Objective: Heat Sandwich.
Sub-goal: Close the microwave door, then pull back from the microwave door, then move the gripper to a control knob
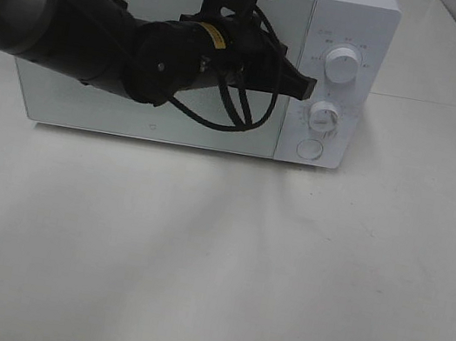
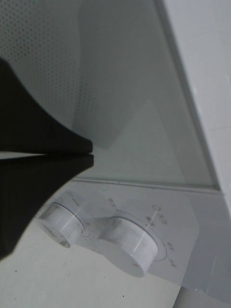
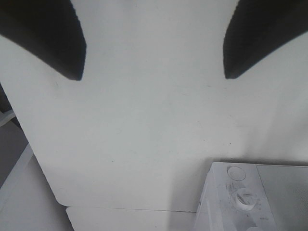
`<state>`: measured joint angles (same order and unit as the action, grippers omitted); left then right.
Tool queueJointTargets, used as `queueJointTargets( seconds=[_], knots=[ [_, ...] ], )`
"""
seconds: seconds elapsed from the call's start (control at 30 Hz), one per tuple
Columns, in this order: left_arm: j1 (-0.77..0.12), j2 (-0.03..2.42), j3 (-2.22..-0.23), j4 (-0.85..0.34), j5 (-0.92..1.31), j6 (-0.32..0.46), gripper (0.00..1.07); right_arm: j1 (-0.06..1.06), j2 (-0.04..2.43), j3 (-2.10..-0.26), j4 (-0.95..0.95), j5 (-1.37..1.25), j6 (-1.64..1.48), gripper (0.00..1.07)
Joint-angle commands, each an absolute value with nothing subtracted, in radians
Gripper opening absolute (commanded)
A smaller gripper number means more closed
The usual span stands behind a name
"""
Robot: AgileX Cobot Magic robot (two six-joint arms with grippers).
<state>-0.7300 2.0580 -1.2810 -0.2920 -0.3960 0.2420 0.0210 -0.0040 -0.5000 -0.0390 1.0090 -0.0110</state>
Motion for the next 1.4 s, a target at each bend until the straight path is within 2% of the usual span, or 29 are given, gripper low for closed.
queueJointTargets(
  seconds=[0.03, 0.27, 0.53, 0.83, 1.0, 1.1, 1.13, 1.17, 1.2, 1.23, 1.3, 1.33, 1.37, 1.4],
  knots=[
    [-0.687, 2.057, -1.304, -0.364, -0.48, 0.241, 0.0, 0.014, -0.029, -0.498, -0.043, 0.997, 0.0, 0.76],
    [-0.687, 2.04, -1.302, -0.364, -0.456, 0.241, 0.0, 0.014, -0.029, -0.498, -0.043, 0.997, 0.0, 0.76],
    [-0.707, 1.983, -1.272, -0.345, -0.38, 0.294, 0.0, 0.014, -0.029, -0.498, -0.043, 0.997, 0.0, 0.76],
    [-0.761, 1.876, -1.108, -0.388, -0.374, 0.292, 0.0, 0.014, -0.029, -0.498, -0.043, 0.997, 0.0, 0.76],
    [-0.762, 1.789, -1.018, -0.397, -0.283, 0.289, 0.0, 0.014, -0.029, -0.498, -0.043, 0.997, 0.0, 0.76],
    [-0.762, 1.723, -0.98, -0.405, -0.135, 0.289, 0.01, 0.014, -0.029, -0.498, -0.043, 0.997, 0.0, 0.76],
    [-0.762, 1.706, -0.973, -0.405, -0.092, 0.289, 0.06, 0.014, -0.029, -0.498, -0.043, 0.997, 0.0, 0.76],
    [-0.762, 1.706, -0.973, -0.405, -0.092, 0.289, 0.06, 0.014, -0.029, -0.498, -0.043, 0.997, 0.0, 0.76],
    [-0.762, 1.68, -0.966, -0.405, -0.017, 0.289, 0.24, 0.014, -0.029, -0.498, -0.043, 0.997, 0.0, 0.76],
    [-0.762, 1.666, -0.965, -0.405, 0.017, 0.289, 0.35, 0.014, -0.029, -0.498, -0.043, 0.997, 0.0, 0.76],
    [-0.762, 1.641, -0.965, -0.408, 0.092, 0.281, 0.68, 0.014, -0.029, -0.498, -0.043, 0.997, 0.0, 0.76],
    [-0.762, 1.641, -0.965, -0.408, 0.092, 0.281, 0.68, 0.014, -0.029, -0.498, -0.043, 0.997, 0.0, 0.76],
    [-0.762, 1.623, -0.965, -0.409, 0.155, 0.266, 0.95, 0.014, -0.029, -0.498, -0.043, 0.997, 0.0, 0.76],
    [-0.762, 1.617, -0.965, -0.406, 0.18, 0.267, 1.02, 0.014, -0.029, -0.498, -0.043, 0.997, 0.0, 0.76]
  ],
)
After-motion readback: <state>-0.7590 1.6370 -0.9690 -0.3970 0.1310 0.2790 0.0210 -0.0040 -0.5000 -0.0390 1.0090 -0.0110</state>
